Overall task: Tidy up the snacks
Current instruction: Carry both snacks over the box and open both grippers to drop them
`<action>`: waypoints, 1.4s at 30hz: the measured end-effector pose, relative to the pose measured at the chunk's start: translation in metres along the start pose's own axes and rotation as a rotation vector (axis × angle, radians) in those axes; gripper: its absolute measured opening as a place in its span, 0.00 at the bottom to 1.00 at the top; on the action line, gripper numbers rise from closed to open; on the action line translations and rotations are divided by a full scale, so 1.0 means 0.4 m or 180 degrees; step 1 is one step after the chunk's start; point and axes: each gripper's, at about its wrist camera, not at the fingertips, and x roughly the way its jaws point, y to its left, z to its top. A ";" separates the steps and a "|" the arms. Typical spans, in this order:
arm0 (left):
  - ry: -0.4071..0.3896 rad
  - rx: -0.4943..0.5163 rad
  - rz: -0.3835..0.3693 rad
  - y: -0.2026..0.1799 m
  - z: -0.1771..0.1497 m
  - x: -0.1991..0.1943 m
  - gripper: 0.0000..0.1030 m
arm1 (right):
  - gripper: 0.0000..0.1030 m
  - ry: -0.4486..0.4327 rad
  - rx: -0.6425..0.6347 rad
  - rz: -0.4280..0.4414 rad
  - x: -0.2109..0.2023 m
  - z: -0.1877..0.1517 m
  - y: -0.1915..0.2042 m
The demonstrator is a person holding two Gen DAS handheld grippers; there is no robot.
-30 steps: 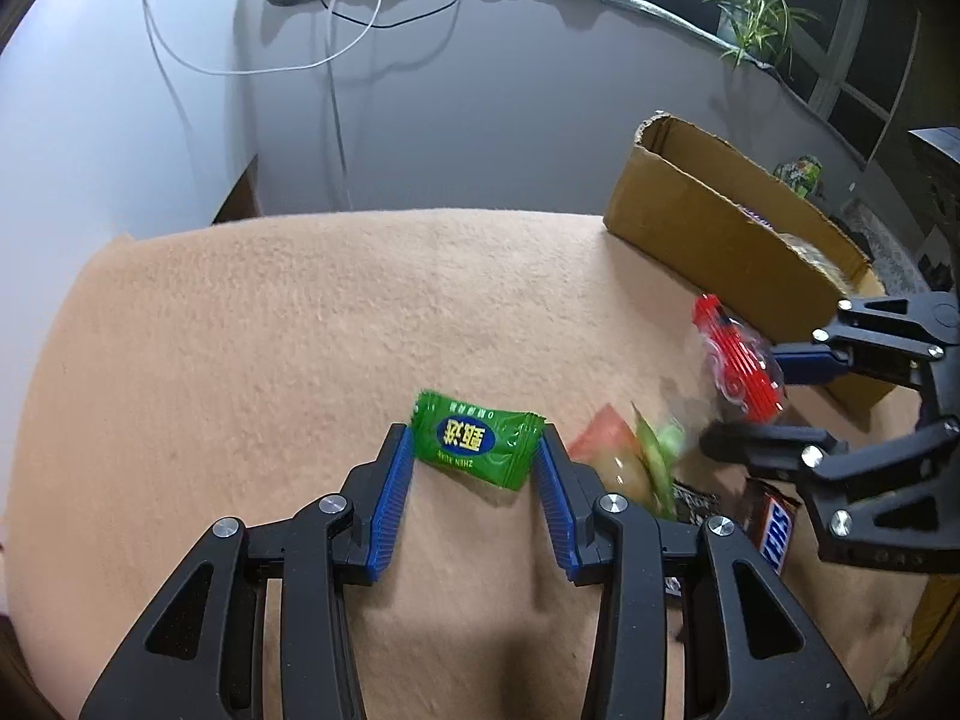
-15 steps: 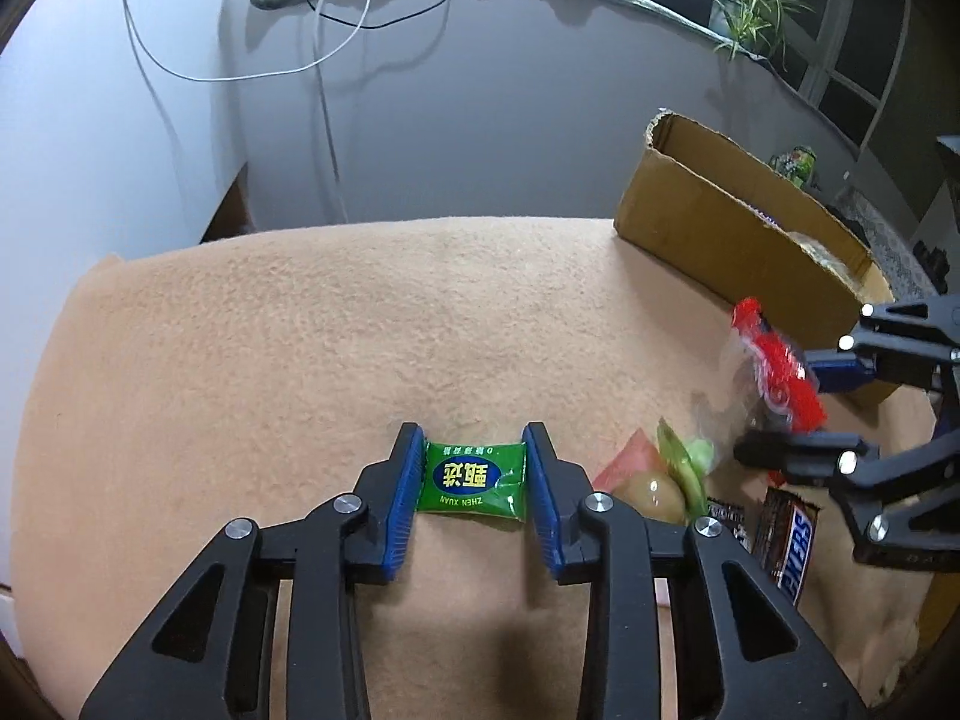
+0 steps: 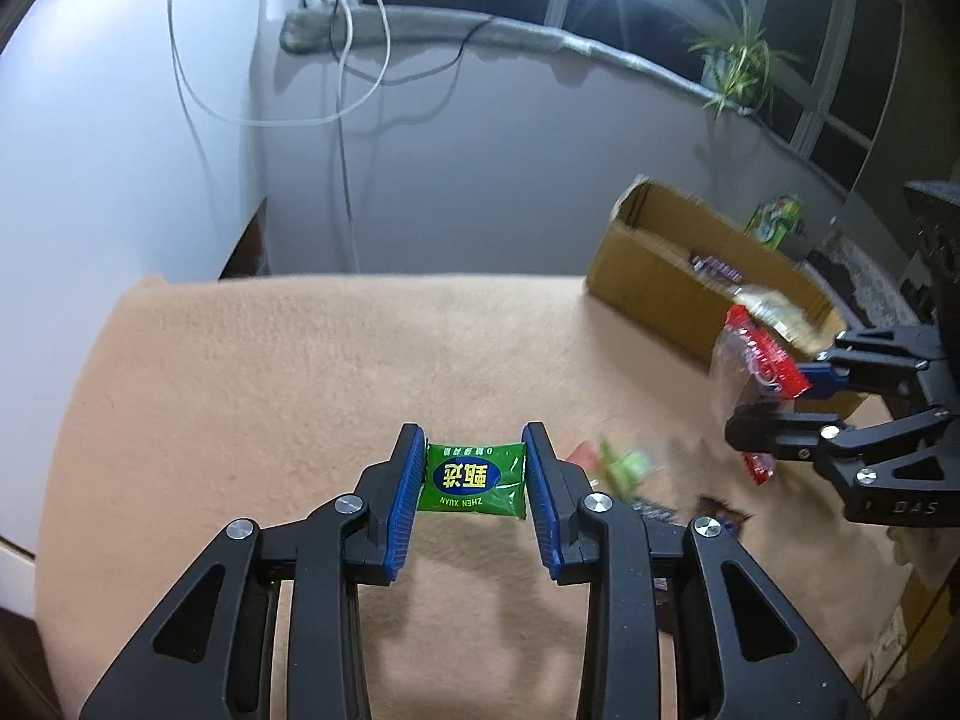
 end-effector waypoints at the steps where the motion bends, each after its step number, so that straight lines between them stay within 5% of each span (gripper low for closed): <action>1: -0.0031 -0.0002 -0.0023 -0.005 0.006 -0.009 0.31 | 0.35 -0.0038 0.0028 0.0004 -0.015 0.000 -0.008; 19: -0.0335 0.0173 -0.0360 -0.167 0.139 -0.014 0.31 | 0.35 -0.0339 0.0439 -0.0259 -0.153 0.028 -0.203; 42: -0.0236 0.0303 -0.0480 -0.282 0.282 0.159 0.31 | 0.35 -0.0258 0.0748 -0.0324 -0.074 0.097 -0.414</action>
